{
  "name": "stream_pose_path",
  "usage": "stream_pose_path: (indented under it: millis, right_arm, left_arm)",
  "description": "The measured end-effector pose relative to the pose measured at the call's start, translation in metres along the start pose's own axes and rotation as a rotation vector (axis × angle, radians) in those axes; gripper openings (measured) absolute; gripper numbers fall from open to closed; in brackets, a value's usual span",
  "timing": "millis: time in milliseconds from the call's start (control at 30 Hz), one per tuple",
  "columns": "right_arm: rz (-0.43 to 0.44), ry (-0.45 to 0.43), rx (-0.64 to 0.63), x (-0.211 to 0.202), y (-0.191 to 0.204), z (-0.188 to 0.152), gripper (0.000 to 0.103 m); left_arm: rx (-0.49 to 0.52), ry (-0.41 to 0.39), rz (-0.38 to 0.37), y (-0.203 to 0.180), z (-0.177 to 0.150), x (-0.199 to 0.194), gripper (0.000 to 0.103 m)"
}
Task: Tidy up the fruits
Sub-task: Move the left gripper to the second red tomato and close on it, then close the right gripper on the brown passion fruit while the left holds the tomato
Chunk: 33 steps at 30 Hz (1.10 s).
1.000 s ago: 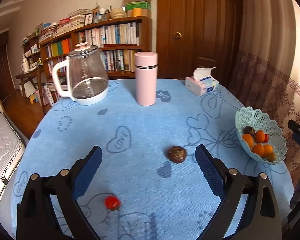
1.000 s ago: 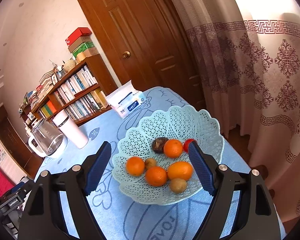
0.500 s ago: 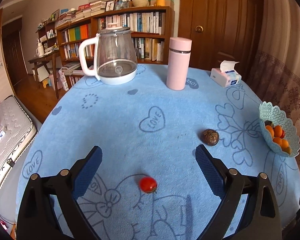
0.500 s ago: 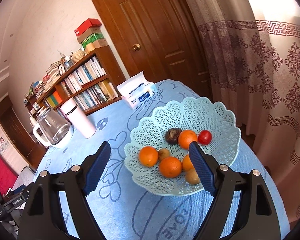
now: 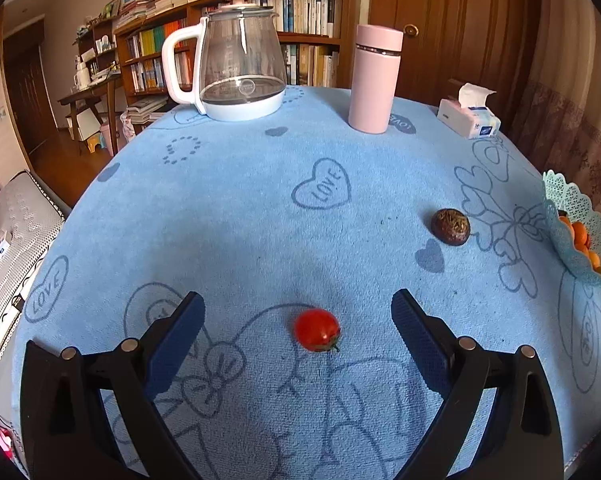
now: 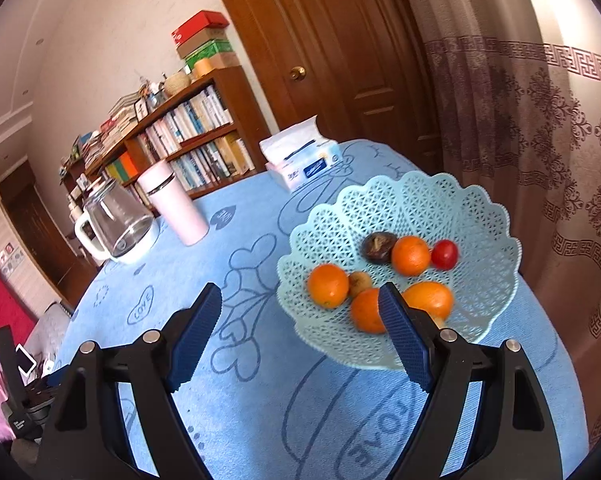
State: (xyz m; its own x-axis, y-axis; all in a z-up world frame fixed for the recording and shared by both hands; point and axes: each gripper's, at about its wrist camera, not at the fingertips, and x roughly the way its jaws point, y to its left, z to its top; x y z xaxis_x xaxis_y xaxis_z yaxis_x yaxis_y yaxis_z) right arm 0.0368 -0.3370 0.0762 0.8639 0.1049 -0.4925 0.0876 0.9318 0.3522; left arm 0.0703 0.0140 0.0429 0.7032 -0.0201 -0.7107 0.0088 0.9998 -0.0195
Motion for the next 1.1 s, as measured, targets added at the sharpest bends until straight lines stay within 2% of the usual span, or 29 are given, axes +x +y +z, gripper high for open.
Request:
stream_pose_path:
  millis: [33, 100, 167, 300, 567, 767, 900, 1100]
  right_arm:
    - [0.004, 0.006, -0.008, 0.002, 0.002, -0.001, 0.082]
    - [0.014, 0.021, -0.02, 0.004, 0.008, -0.005, 0.082]
    - [0.029, 0.04, -0.038, 0.007, 0.015, -0.01, 0.082]
    - [0.055, 0.062, -0.093, 0.01, 0.031, -0.019, 0.082]
    - [0.077, 0.107, -0.15, 0.02, 0.05, -0.034, 0.082]
    - [0.084, 0.13, -0.178, 0.026, 0.06, -0.041, 0.082]
    - [0.084, 0.146, -0.204, 0.031, 0.065, -0.046, 0.082]
    - [0.098, 0.176, -0.226, 0.041, 0.075, -0.048, 0.082]
  left_arm:
    - [0.002, 0.005, -0.003, 0.0, -0.001, 0.001, 0.092]
    - [0.007, 0.022, -0.02, 0.0, -0.005, 0.006, 0.081]
    - [0.012, 0.05, -0.035, -0.001, -0.008, 0.013, 0.075]
    - [0.024, 0.081, -0.049, -0.002, -0.014, 0.022, 0.058]
    - [0.013, 0.083, -0.065, -0.002, -0.015, 0.026, 0.039]
    - [0.006, 0.068, -0.083, 0.0, -0.016, 0.025, 0.028]
    - [0.0, 0.039, -0.122, 0.0, -0.016, 0.02, 0.028]
    - [-0.002, 0.01, -0.141, -0.001, -0.016, 0.014, 0.028]
